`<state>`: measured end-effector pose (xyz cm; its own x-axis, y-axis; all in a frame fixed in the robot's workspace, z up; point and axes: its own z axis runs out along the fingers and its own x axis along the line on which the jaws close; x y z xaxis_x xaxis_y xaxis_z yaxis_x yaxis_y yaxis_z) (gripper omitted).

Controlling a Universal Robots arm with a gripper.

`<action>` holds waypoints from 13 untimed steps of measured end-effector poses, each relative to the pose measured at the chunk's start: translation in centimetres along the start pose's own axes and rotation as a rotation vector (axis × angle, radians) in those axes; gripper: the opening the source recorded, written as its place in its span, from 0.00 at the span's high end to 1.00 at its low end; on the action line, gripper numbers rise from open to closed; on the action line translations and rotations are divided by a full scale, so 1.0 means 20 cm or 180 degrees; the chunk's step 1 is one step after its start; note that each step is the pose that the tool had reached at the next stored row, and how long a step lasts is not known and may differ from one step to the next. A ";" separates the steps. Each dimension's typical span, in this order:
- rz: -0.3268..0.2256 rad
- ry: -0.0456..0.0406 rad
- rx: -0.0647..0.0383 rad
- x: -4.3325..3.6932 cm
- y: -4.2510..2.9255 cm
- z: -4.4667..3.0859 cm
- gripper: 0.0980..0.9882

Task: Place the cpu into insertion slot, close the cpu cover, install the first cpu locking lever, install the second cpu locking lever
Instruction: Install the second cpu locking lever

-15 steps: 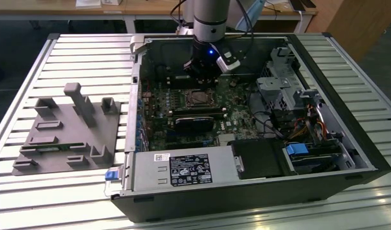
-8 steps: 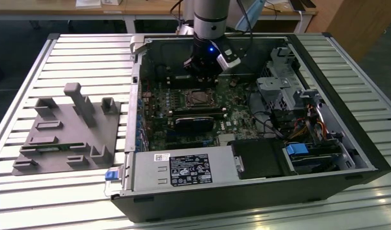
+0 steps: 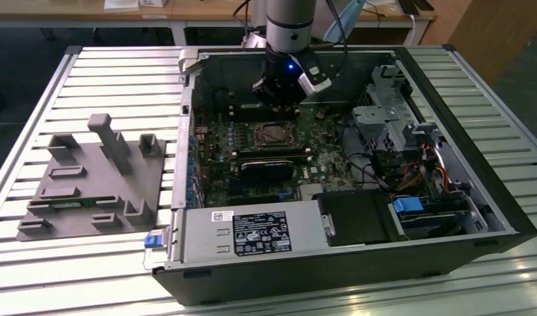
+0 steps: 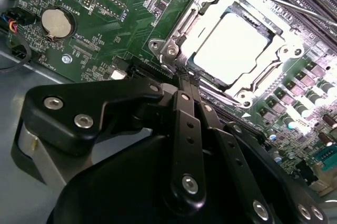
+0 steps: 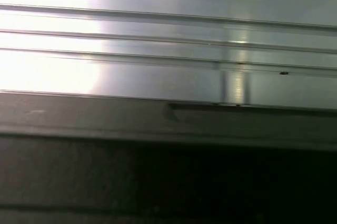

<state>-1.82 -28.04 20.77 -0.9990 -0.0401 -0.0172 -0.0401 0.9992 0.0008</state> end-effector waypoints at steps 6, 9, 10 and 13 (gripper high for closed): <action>0.0000 0.0000 0.0000 0.000 -0.006 0.000 0.99; 0.0000 0.0000 0.0000 0.000 -0.009 0.000 0.99; 0.0000 0.0000 0.0000 0.000 -0.010 0.000 0.99; 0.0000 0.0000 0.0001 0.001 -0.014 0.000 0.99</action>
<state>-1.82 -28.33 20.78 -0.9990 -0.0401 -0.0171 -0.0401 0.9992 0.0006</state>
